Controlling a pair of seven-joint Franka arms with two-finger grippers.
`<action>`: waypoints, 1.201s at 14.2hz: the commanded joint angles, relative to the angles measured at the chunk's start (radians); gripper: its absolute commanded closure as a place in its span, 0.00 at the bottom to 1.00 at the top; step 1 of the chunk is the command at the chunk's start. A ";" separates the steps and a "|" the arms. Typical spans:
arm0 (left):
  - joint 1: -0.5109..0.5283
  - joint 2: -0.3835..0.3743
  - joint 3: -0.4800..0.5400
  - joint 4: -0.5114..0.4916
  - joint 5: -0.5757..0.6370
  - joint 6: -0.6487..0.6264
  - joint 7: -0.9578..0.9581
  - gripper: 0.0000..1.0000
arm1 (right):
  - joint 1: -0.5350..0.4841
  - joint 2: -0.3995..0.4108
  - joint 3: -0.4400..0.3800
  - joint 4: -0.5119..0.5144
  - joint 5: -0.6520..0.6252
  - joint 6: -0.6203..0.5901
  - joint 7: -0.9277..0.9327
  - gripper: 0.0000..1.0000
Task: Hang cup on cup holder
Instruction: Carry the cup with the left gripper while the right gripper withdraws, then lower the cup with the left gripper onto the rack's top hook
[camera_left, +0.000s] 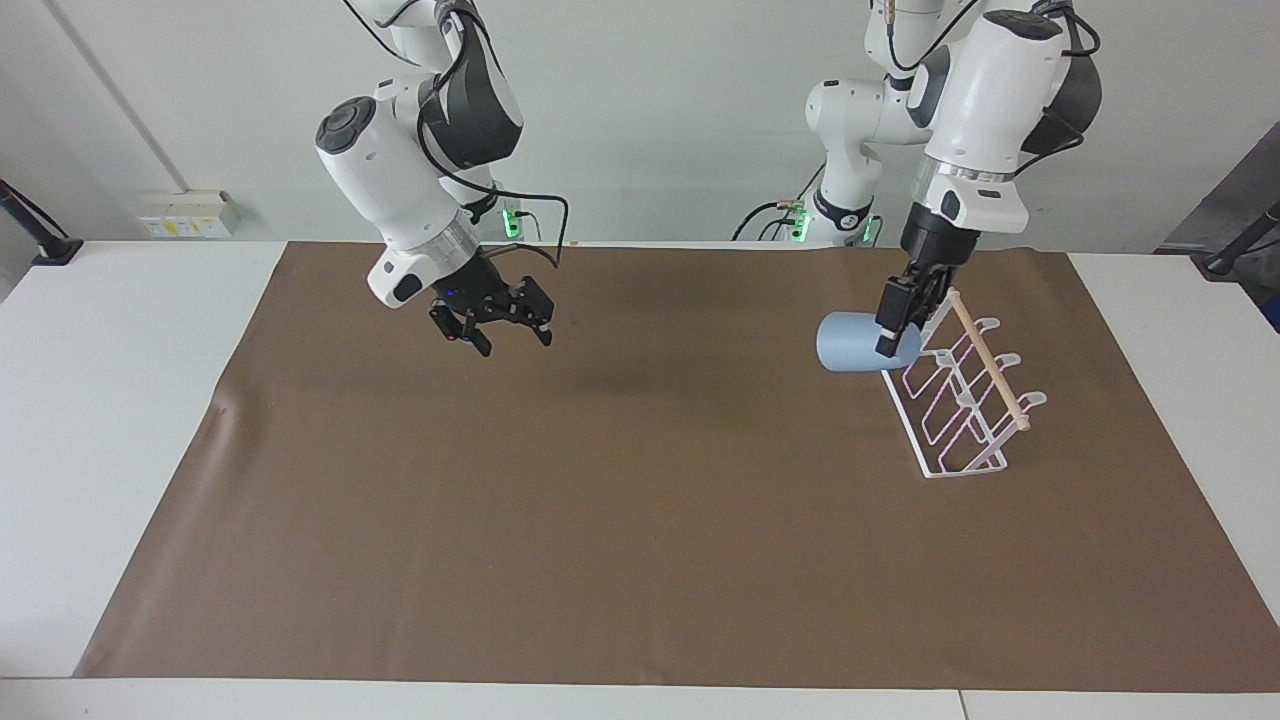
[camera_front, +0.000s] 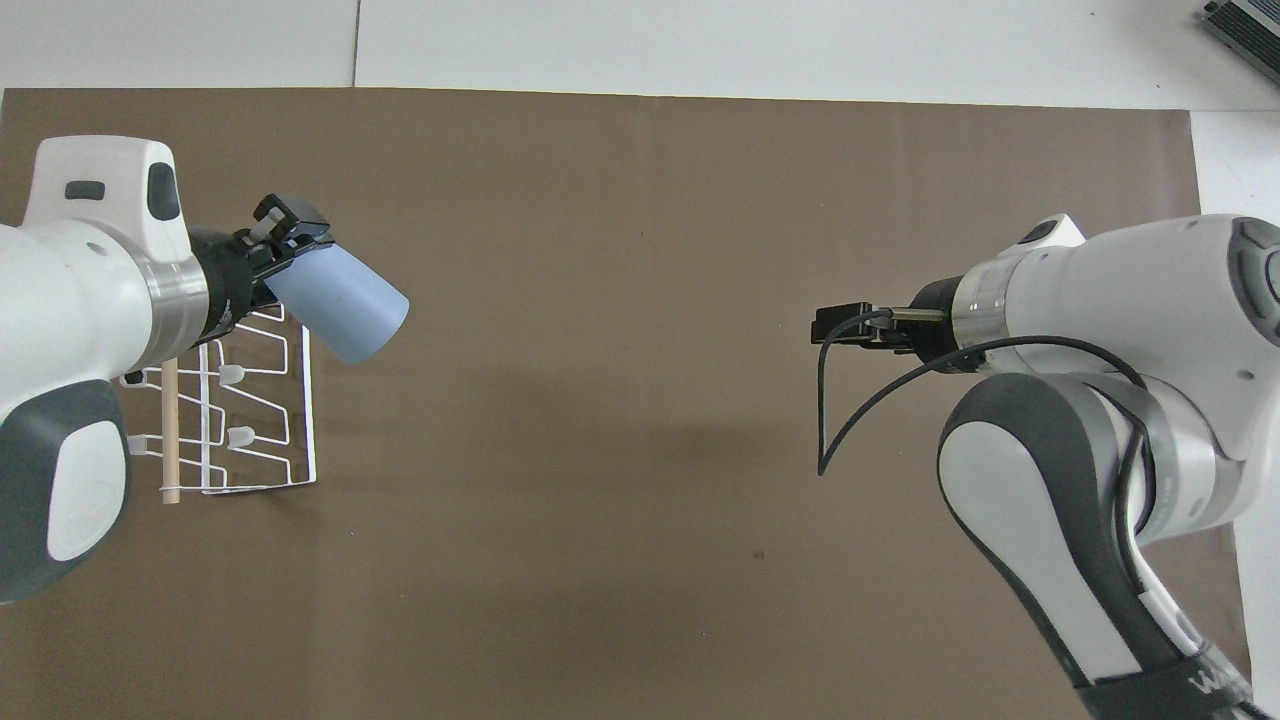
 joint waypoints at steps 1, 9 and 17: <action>0.058 0.009 -0.007 0.047 0.156 -0.028 0.023 1.00 | -0.036 -0.011 0.005 0.023 -0.177 -0.020 0.049 0.00; 0.137 0.016 -0.007 -0.003 0.332 0.231 0.016 1.00 | -0.113 -0.028 0.004 0.265 -0.242 -0.357 0.052 0.00; 0.141 -0.021 -0.007 -0.146 0.382 0.328 0.020 1.00 | -0.200 -0.076 -0.001 0.318 -0.240 -0.503 0.034 0.00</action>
